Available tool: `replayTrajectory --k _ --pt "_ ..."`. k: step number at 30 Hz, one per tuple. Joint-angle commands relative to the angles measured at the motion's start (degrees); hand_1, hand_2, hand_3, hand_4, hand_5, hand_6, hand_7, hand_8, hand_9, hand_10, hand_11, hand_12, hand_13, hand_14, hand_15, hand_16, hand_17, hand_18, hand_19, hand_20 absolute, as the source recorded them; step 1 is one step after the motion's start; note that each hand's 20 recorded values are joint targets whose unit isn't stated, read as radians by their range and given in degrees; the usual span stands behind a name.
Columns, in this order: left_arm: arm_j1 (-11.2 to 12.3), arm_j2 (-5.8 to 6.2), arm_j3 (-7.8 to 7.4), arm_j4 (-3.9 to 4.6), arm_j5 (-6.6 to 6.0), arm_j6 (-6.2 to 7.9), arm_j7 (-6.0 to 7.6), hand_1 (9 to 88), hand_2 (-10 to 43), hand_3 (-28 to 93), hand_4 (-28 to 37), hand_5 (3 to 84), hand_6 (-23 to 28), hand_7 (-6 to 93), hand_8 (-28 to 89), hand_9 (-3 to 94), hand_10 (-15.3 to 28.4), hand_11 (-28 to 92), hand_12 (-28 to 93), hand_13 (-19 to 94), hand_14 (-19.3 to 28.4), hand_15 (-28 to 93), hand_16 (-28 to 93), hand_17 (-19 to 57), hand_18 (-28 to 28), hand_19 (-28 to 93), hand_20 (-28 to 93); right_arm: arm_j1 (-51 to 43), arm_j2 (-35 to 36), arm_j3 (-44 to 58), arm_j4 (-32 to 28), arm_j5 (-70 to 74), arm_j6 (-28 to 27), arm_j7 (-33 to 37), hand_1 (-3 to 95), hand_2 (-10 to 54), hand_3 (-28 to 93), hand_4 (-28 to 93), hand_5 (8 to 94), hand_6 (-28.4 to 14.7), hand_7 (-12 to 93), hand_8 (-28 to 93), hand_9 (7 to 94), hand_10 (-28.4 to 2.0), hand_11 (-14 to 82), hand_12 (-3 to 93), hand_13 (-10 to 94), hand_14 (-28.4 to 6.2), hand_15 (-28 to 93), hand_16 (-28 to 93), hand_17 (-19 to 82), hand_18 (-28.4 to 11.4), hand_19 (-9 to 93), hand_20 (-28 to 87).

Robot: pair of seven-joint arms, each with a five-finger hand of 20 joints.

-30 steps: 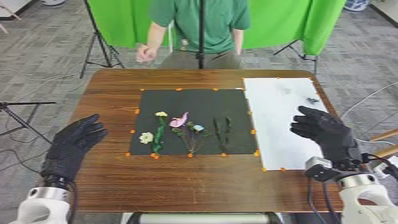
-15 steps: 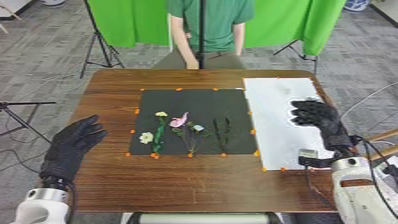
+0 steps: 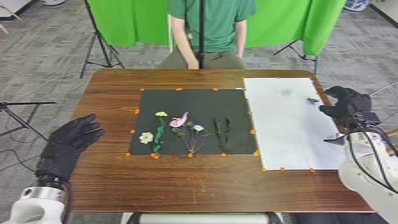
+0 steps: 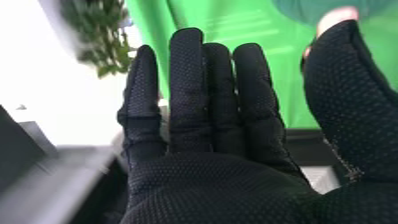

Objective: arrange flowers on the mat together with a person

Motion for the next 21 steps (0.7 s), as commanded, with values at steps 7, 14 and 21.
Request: replayTrajectory --k 7,14,21 --pt "0.8 0.24 -0.37 0.08 -0.1 0.08 -1.07 29.6 7.6 70 -21.6 44.0 5.7 24.5 -9 37.9 16.0 35 17 33 18.1 48 0 -2.3 23.7 56 8 21.1 -2.0 -19.7 9.9 -9.5 -11.6 2.0 28.6 -9.5 88 -28 30.4 -3.4 29 -15 32.6 -7.6 20.0 22.7 39 -7.1 53 18 18 -16.2 63 35" --pt "0.6 0.07 -0.54 0.12 0.06 0.03 -1.34 29.6 7.7 70 -21.7 44.1 5.7 24.5 -10 37.9 16.0 35 17 33 18.1 48 0 -2.3 23.6 56 8 28.1 -4.7 -28.0 15.6 -9.1 -10.9 4.7 30.3 -9.5 88 -28 35.9 -1.4 32 -16 41.8 -7.6 24.5 22.9 46 -6.2 56 18 19 -16.4 65 36" --pt "1.0 0.31 -0.4 -0.03 -0.15 0.18 -0.84 29.5 7.6 70 -21.6 44.0 5.7 24.5 -9 37.8 16.0 35 17 33 18.0 48 0 -2.3 23.6 56 8 33.2 -6.5 -32.8 19.5 -8.6 -12.6 6.4 32.3 -9.5 87 -28 42.7 1.1 35 -18 49.1 -7.4 29.4 22.8 52 -6.0 58 20 21 -16.3 65 36"
